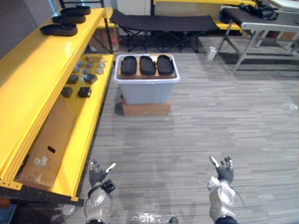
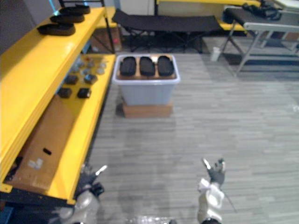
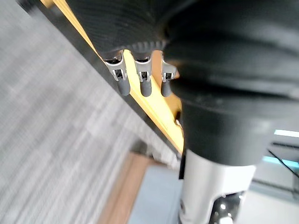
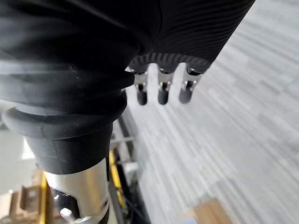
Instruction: Walk over and take plastic housings, then place them on the shelf
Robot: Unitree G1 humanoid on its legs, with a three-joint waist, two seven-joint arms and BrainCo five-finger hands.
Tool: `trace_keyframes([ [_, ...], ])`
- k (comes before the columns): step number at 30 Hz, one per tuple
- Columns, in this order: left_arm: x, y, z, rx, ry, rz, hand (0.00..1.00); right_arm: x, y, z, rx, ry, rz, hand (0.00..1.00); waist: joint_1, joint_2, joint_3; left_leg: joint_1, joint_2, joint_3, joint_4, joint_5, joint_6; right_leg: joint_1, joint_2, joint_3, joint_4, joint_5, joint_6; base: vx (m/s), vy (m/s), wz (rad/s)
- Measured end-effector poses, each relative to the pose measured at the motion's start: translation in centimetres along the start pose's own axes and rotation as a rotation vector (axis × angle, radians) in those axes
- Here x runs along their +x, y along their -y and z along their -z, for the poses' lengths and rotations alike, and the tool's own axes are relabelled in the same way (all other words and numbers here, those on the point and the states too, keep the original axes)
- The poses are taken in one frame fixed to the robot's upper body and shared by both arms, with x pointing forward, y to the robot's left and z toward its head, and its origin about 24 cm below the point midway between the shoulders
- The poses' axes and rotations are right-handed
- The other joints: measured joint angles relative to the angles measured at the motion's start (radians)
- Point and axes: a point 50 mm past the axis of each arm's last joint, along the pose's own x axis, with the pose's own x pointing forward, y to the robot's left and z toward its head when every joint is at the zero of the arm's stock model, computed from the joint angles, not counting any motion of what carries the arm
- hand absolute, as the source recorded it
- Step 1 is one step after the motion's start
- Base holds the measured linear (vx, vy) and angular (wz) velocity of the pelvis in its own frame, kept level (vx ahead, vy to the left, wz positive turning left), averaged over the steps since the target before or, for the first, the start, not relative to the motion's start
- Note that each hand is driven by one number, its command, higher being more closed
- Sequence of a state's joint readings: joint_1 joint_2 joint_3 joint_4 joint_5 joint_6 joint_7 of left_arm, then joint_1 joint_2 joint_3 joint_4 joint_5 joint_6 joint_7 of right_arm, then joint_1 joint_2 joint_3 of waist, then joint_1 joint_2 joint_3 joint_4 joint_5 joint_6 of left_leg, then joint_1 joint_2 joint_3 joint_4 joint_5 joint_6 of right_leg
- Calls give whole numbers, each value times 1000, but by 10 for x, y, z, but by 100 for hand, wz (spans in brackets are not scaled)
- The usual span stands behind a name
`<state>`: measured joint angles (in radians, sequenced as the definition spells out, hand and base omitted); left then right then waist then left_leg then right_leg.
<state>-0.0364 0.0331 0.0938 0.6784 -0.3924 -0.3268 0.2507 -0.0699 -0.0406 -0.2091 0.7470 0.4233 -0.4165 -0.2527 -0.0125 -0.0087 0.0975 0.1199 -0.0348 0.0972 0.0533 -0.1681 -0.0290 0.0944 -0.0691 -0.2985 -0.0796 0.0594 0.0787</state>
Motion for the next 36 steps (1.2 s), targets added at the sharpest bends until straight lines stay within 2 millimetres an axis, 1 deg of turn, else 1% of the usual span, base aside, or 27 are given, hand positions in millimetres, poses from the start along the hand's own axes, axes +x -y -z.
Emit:
trace_keyframes([
  [1, 0, 1, 0, -7, -1, 11, 100, -1, 1, 1, -8, -2, 7, 100, -4, 0, 0, -3, -6, 3, 29, -8, -13, 10, -8, 0, 0, 3, 3, 25, 63, -3],
  [2, 0, 1, 0, -31, -4, 23, 100, -2, 2, 2, -11, -5, 8, 100, -3, -1, -1, -9, -14, 11, 52, -10, -16, 14, -17, 0, 0, 3, 4, 21, 79, -10],
  [6, -1, 9, -5, -34, 17, 70, 100, -4, 4, 5, -21, -15, 8, 100, -3, 23, -13, -33, -18, 25, 93, -11, -18, 8, -24, -2, 0, 36, 1, 24, 57, 1],
  [8, -1, 7, -5, -31, 17, 69, 100, -5, 5, 5, -22, -16, 9, 100, -3, 28, -18, -33, -20, 26, 98, -11, -18, 10, -25, -3, 0, 41, -4, 40, 23, 4],
  [9, -2, 4, -3, -25, 13, 69, 100, -5, 4, 6, -22, -17, 7, 0, -2, 25, -20, -48, -27, 27, 132, -11, -18, 13, -37, -3, 1, 43, -5, 39, 18, 4],
  [10, -3, 3, -2, -21, 10, 71, 0, -5, 4, 6, -22, -17, 7, 0, -1, 18, -21, -76, -37, 28, 186, -13, -21, 12, -56, -3, 4, 44, -6, 11, 34, 6],
  [11, -5, 1, 1, -13, 2, 77, 0, -5, 4, 6, -22, -17, 7, 0, 1, -3, -17, -121, -44, 57, 210, -49, 27, 11, -91, 9, 8, 43, -7, -43, 21, 17],
  [12, -8, 0, 5, -14, -12, 80, 0, -2, 8, 2, -36, -5, 10, 0, -9, 36, -31, -102, 18, 83, 53, 29, -4, 11, -72, -5, 8, 41, -4, -43, 24, 9],
  [13, -8, 0, 6, -17, -17, 79, 0, -1, 12, 1, -50, -5, 14, 0, -1, 41, -32, -91, 15, 63, 38, 17, 3, 9, -68, 0, 7, 34, 5, -14, 54, -12],
  [14, -9, -5, 7, -13, -21, 64, 0, -2, 11, 5, -57, -31, 10, 0, 14, 40, -33, -79, 7, 80, 26, 22, 10, 10, -82, -7, 10, 32, 7, 16, 75, -24],
  [15, -9, -8, 8, -3, -25, 60, 0, -3, 10, 8, -61, -45, 9, 0, 14, 39, -33, -77, 6, 80, 27, 22, 10, 9, -87, -6, 15, 32, 7, -3, 74, -14],
  [16, -9, -14, 9, 24, -35, 52, 0, -5, 12, 15, -72, -83, 19, 0, 11, 35, -33, -70, 6, 77, 27, 22, 10, 9, -87, -6, 31, 32, 7, -35, 11, 6],
  [17, -9, -19, 11, 45, -51, 42, 0, -8, 19, 26, -94, -144, 42, 0, 11, 24, -39, -68, 7, 77, 27, 22, 10, 9, -86, -6, 37, 32, 7, -35, -17, 8],
  [18, -9, -23, 14, 54, -74, 27, 0, -12, 27, 36, -109, -203, 74, 0, 19, 14, -45, -68, 7, 76, 27, 22, 10, 10, -86, -7, 37, 32, 7, 0, 0, 0],
  [19, -9, -25, 17, 60, -90, 15, 0, -13, 31, 40, -111, -225, 90, 0, 21, 11, -46, -68, 7, 76, 27, 22, 10, 9, -86, -7, 37, 32, 7, -27, -38, 1],
  [21, -13, -36, 31, 97, -166, -20, 0, -18, 44, 51, -106, -289, 130, 0, 22, 10, -46, -68, 8, 76, 27, 22, 10, 10, -86, -7, 37, 32, 8, -39, -40, -3],
  [23, -21, -48, 50, 128, -275, -64, 0, -28, 62, 64, -105, -367, 180, 0, 21, 9, -46, -66, 8, 77, 25, 22, 10, 11, -86, -8, 37, 23, 20, -48, -46, -2],
  [24, -23, -52, 55, 133, -299, -77, 0, -31, 66, 67, -105, -387, 190, 0, 21, 9, -46, -66, 8, 77, 25, 23, 9, 11, -86, -8, 37, 21, 22, -54, -51, -1],
  [25, -28, -60, 63, 137, -345, -107, 0, -37, 73, 73, -107, -419, 206, 0, 21, 9, -45, -65, 9, 77, 23, 29, 4, 11, -85, -8, 37, 20, 24, -61, -55, -2],
  [26, -34, -69, 70, 132, -384, -145, 100, -42, 79, 78, -109, -451, 219, 0, 18, 9, -45, -60, 10, 78, 13, 39, 1, 11, -84, -8, 37, 20, 24, -82, -68, -3],
  [28, -42, -78, 79, 123, -426, -187, 100, -48, 85, 82, -101, -483, 234, 0, 18, 8, -43, -46, 12, 78, -14, 55, -1, 13, -80, -8, 37, 20, 24, -87, -56, -2],
  [30, -51, -86, 86, 134, -464, -214, 100, -54, 88, 88, -96, -521, 251, 0, 20, 1, -36, -31, 13, 78, -45, 76, 4, 12, -76, -8, 37, 18, 23, -123, -55, 0],
  [31, -55, -92, 89, 147, -479, -228, 100, -57, 88, 92, -91, -545, 252, 0, 20, -6, -33, -26, 12, 77, -61, 88, 15, 12, -76, -10, 37, 13, 24, -155, -56, -1],
  [32, -57, -94, 90, 147, -486, -238, 100, -59, 88, 94, -90, -558, 254, 0, 21, -11, -29, -19, 11, 78, -72, 94, 17, 12, -76, -10, 38, 8, 24, -172, -58, -4],
  [33, -61, -101, 93, 142, -503, -266, 100, -64, 88, 98, -86, -588, 258, 0, 24, -26, -27, -6, 1, 79, -101, 113, 21, 11, -83, -13, 40, -14, 22, -209, -78, -4],
  [34, -65, -106, 97, 157, -531, -283, 100, -69, 89, 103, -69, -621, 272, 0, 25, -34, -25, 10, -11, 75, -138, 134, 28, 11, -92, -28, 43, -42, 33, -229, -80, 5],
  [36, -71, -107, 102, 149, -559, -295, 100, -75, 93, 106, -55, -649, 285, 0, 25, -32, -19, 15, -10, 76, -141, 141, 26, 10, -94, -32, 62, -56, 29, -164, -40, 9],
])
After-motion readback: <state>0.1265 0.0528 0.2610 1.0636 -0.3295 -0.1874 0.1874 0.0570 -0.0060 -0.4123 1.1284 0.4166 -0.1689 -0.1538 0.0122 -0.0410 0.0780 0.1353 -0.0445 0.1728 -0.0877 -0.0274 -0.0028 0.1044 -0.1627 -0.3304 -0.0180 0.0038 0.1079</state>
